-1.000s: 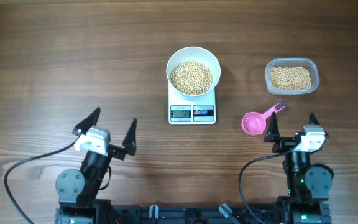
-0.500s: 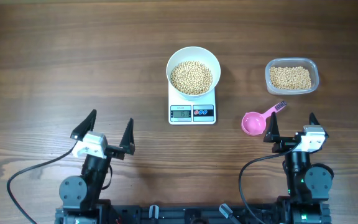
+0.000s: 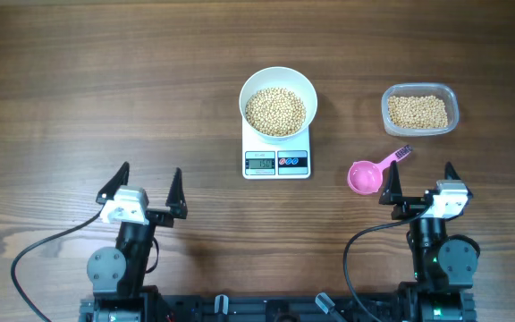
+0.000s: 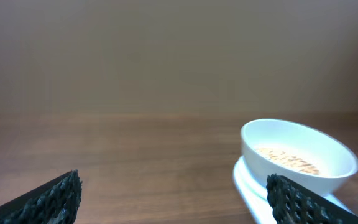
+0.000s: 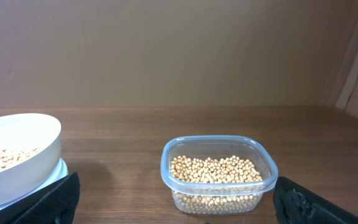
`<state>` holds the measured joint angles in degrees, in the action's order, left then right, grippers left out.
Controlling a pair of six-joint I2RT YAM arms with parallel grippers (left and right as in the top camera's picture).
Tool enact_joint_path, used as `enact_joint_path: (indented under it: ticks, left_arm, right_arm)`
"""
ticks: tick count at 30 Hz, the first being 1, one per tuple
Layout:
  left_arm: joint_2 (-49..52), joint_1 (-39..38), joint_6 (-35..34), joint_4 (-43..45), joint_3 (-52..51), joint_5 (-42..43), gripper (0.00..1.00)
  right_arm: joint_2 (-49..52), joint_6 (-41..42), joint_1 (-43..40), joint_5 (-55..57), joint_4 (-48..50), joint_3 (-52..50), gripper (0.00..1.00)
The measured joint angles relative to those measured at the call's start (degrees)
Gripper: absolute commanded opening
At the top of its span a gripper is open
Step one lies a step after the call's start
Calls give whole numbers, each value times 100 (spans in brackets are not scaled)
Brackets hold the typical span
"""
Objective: Scoop item into bowl and weigh 150g on scale
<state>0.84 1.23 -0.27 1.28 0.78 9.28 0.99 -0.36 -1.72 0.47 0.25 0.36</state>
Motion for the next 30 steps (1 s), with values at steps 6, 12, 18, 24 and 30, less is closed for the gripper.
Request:
enact_joint_path:
  ticks: [6, 12, 18, 24, 30]
  left_arm:
    - [-4, 76, -4, -520, -7, -323, 100]
    - [-7, 76, -4, -538, -7, -518, 100]
    - [-7, 79, -4, -544, -7, -640, 100]
    - [-7, 83, -4, -544, -7, -647, 100]
    - [-7, 83, -4, -544, -7, -647, 100]
  right_arm:
    - [0, 0, 0, 0, 0, 0, 100]
    - [0, 0, 0, 0, 0, 0, 100]
    - [0, 0, 0, 0, 0, 0, 100]
    - [0, 0, 0, 0, 0, 0, 100]
    - [0, 0, 0, 0, 0, 0, 100]
